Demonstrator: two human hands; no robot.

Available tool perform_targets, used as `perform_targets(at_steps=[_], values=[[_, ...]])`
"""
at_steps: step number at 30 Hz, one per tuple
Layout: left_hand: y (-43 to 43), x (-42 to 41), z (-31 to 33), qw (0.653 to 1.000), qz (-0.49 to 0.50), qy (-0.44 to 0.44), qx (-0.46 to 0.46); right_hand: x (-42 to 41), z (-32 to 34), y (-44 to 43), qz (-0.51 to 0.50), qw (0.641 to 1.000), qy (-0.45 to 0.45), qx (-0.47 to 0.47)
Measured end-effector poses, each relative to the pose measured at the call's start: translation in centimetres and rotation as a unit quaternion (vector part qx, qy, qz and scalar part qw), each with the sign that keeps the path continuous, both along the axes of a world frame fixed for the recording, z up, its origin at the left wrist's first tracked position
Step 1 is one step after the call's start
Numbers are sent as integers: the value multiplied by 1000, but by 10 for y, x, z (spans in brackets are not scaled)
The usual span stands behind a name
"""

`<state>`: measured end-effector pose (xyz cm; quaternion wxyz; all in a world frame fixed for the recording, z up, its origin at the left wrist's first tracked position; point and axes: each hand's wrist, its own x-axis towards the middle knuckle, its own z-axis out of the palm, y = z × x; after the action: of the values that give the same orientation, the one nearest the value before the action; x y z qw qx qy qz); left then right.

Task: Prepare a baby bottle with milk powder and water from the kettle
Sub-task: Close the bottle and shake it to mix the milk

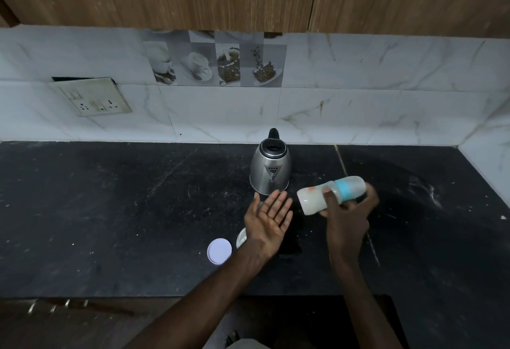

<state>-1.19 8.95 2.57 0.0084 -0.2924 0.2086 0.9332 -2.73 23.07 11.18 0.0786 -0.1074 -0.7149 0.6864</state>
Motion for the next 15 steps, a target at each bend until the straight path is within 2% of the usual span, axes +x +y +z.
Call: perform_targets(at_steps=[1,4,5,8,11,15], values=[[0,0,0,1000,4,-1,2,2,0,-1,13,1000,-5,2],[3,-2,-2,1000,13,6,20,6,-7,0,147,988,-31,40],[4,-2,-1,1000,14,12,24,7,-7,1,150,988,-32,33],[4,-1,2,1000,6,9,11,4,-6,6,94,995,-27,-14],[6,1,0,1000,9,3,12,5,-8,13,153,987,-48,-30],[6,1,0,1000,-3,13,-4,10,-1,16,31,997,-3,-64]])
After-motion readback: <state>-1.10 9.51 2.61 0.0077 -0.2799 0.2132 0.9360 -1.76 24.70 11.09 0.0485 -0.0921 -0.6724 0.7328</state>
